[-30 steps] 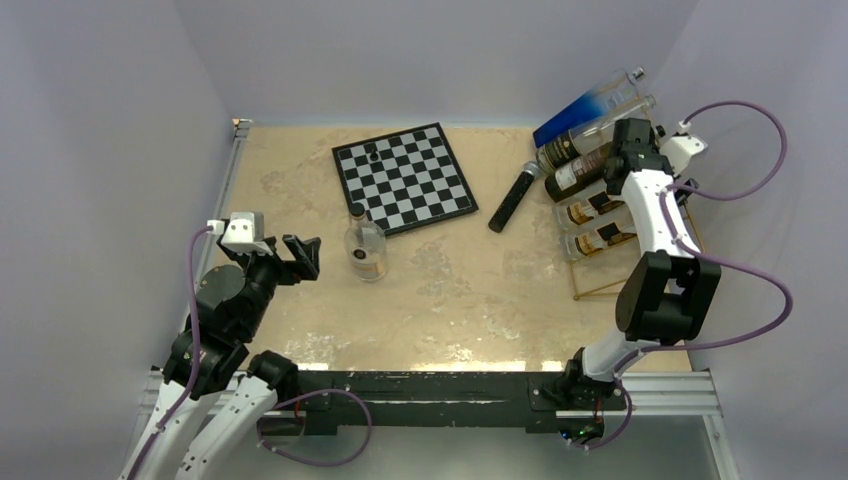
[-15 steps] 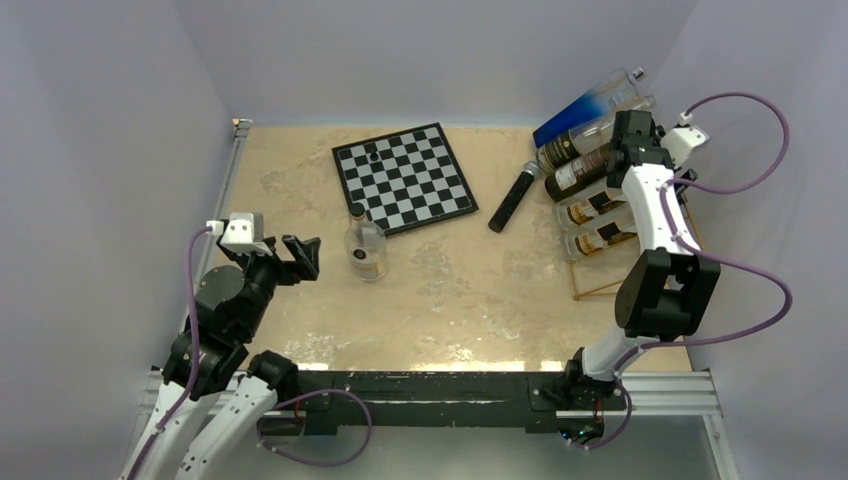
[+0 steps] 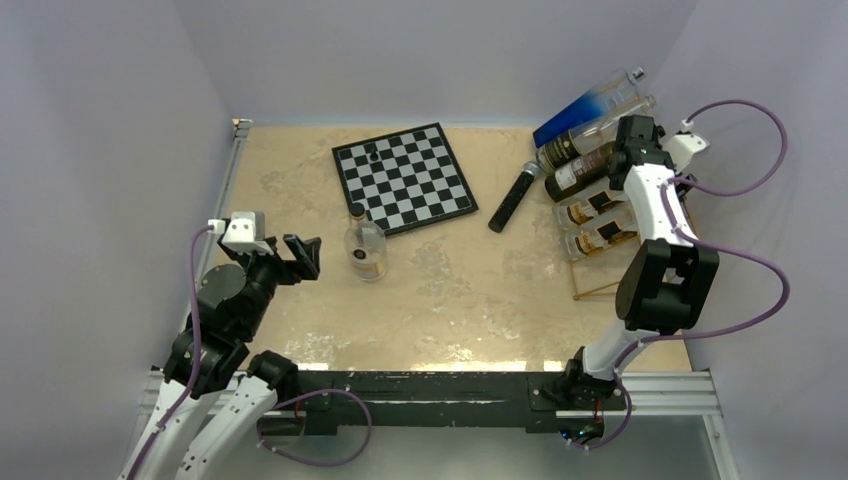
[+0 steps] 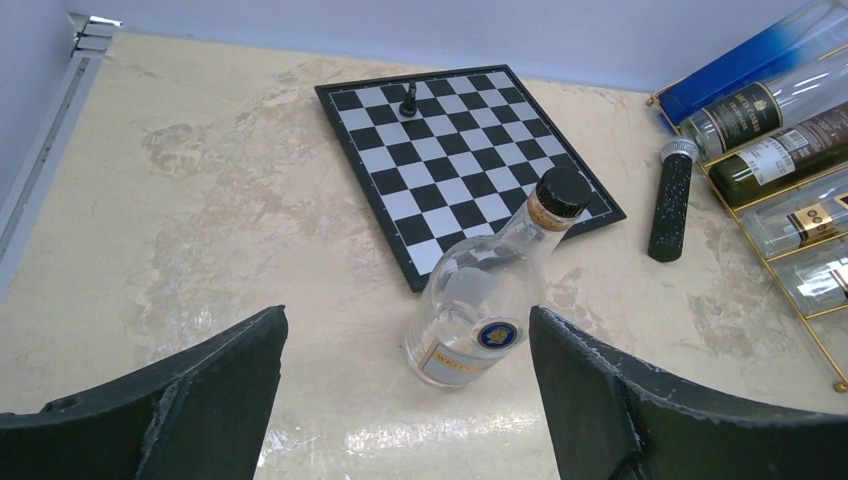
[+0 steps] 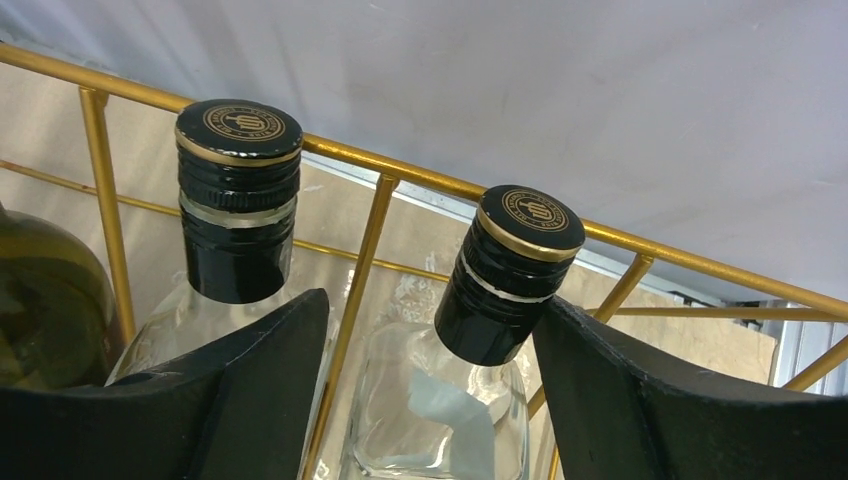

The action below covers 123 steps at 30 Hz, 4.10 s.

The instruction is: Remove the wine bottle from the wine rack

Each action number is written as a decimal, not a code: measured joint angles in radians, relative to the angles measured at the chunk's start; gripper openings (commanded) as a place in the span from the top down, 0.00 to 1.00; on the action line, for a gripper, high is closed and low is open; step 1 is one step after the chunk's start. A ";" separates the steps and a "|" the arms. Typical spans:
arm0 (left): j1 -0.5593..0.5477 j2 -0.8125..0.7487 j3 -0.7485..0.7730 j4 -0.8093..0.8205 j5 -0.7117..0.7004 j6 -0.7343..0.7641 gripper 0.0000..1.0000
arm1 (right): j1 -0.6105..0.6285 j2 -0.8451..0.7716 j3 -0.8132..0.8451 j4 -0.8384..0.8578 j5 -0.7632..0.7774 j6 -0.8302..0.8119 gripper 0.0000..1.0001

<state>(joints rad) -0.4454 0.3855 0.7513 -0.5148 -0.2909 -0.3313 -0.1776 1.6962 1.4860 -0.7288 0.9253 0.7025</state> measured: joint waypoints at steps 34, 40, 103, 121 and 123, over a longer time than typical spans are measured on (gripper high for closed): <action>0.000 -0.030 0.000 0.000 0.000 0.000 0.06 | 0.093 -0.207 -0.076 0.125 -0.028 -0.210 1.00; 0.000 -0.035 0.000 0.000 0.003 0.000 0.06 | 0.161 -0.227 -0.088 0.116 -0.027 -0.258 1.00; 0.000 -0.108 0.000 -0.004 -0.031 0.000 0.06 | 1.085 -0.093 -0.107 0.528 -0.689 -0.591 0.58; 0.000 -0.107 0.000 -0.004 -0.031 0.000 0.06 | 1.086 -0.270 -0.063 0.506 -0.423 -0.560 0.20; 0.000 -0.107 0.000 -0.004 -0.030 0.000 0.06 | 1.077 -0.288 -0.063 0.507 -0.335 -0.572 0.18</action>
<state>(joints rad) -0.4454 0.2783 0.7513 -0.5186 -0.3206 -0.3309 0.8993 1.4086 1.4231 -0.2218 0.5900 0.1303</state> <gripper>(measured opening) 0.938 0.797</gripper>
